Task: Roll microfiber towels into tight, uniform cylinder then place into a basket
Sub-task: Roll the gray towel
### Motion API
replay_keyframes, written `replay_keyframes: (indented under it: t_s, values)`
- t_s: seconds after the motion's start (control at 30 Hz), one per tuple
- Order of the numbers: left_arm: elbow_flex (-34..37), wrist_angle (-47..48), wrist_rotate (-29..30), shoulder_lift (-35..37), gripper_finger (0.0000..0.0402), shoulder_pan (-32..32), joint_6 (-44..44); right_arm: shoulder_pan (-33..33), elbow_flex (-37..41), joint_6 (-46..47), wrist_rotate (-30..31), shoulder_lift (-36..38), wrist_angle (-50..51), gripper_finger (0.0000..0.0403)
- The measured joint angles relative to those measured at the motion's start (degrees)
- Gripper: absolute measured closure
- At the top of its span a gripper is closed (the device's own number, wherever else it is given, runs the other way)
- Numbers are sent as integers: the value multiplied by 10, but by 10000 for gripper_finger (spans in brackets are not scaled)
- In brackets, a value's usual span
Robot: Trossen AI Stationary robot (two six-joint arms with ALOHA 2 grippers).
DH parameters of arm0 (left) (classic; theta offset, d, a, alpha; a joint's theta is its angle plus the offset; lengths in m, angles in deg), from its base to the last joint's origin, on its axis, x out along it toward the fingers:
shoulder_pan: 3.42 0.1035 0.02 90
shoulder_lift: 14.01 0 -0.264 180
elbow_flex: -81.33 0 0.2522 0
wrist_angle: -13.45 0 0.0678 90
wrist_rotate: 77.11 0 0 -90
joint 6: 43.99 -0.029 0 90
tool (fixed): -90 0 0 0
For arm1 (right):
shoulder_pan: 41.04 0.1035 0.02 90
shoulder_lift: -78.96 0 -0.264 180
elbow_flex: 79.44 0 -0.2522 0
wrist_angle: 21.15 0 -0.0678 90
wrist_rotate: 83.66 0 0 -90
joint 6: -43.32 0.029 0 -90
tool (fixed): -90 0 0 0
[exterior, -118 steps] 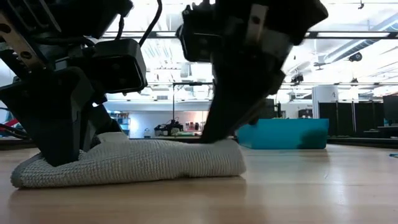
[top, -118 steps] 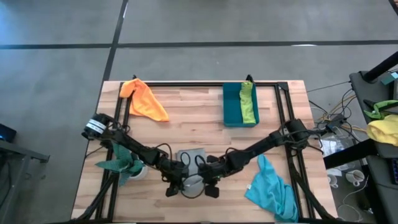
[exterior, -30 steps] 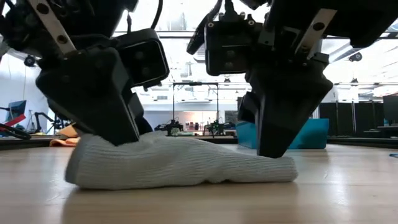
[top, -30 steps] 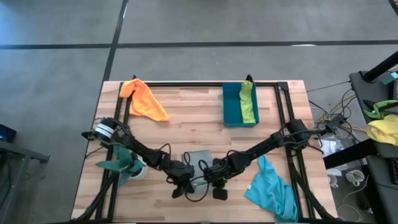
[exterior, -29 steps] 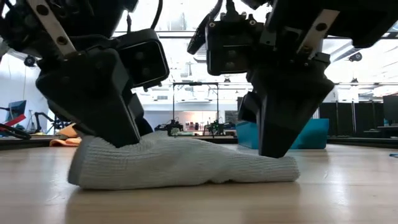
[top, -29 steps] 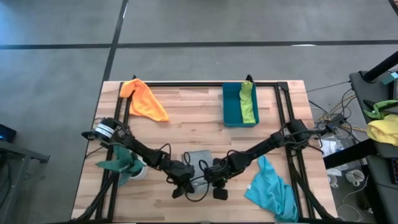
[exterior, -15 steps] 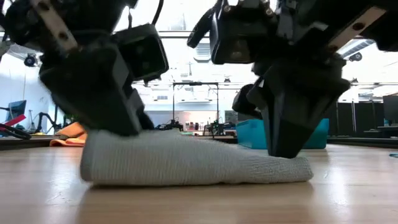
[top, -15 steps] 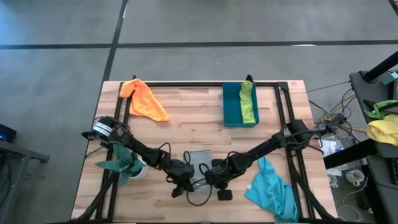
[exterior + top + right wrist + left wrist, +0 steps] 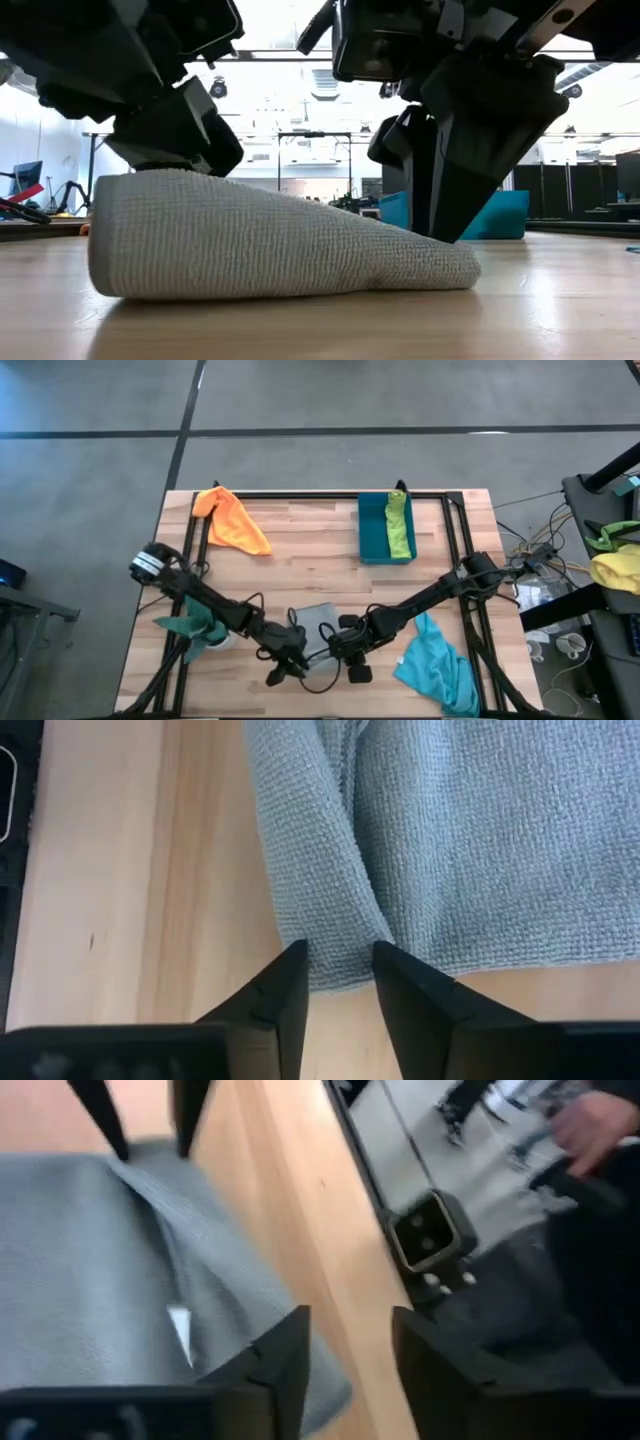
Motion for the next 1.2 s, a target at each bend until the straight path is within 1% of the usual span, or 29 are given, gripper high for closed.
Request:
replay_keyframes:
  t_s: [0.07,0.17,0.2,0.3,0.4,0.47,0.53,0.6,0.83,0.93,1.03,1.2]
  values:
    - [0,2,53,1,256,-10,4,0,0,1,0,0,0,289]
    - [-17,47,158,9,252,-39,-21,0,1,5,0,0,-1,290]
    - [-28,59,182,10,251,-50,-32,0,3,7,0,0,-2,290]
    - [-60,93,213,11,251,-74,-34,0,7,7,0,0,-2,291]
    - [-97,171,234,9,251,-87,2,0,11,7,0,0,-2,289]
    - [-115,249,276,8,251,-93,20,0,11,7,0,0,-1,289]
    - [-127,292,313,8,251,-94,30,0,13,7,0,0,-3,290]
    - [-130,295,321,8,251,-92,28,0,14,7,0,1,-2,292]
    - [-145,286,320,-1,251,-100,30,0,14,7,0,1,-2,292]
    - [-151,261,323,-25,251,-103,31,0,14,7,0,1,-2,292]
    - [-156,265,340,-54,251,-104,31,0,14,7,0,1,-2,295]
    - [-159,264,342,-65,251,-103,60,0,14,7,0,1,-2,301]
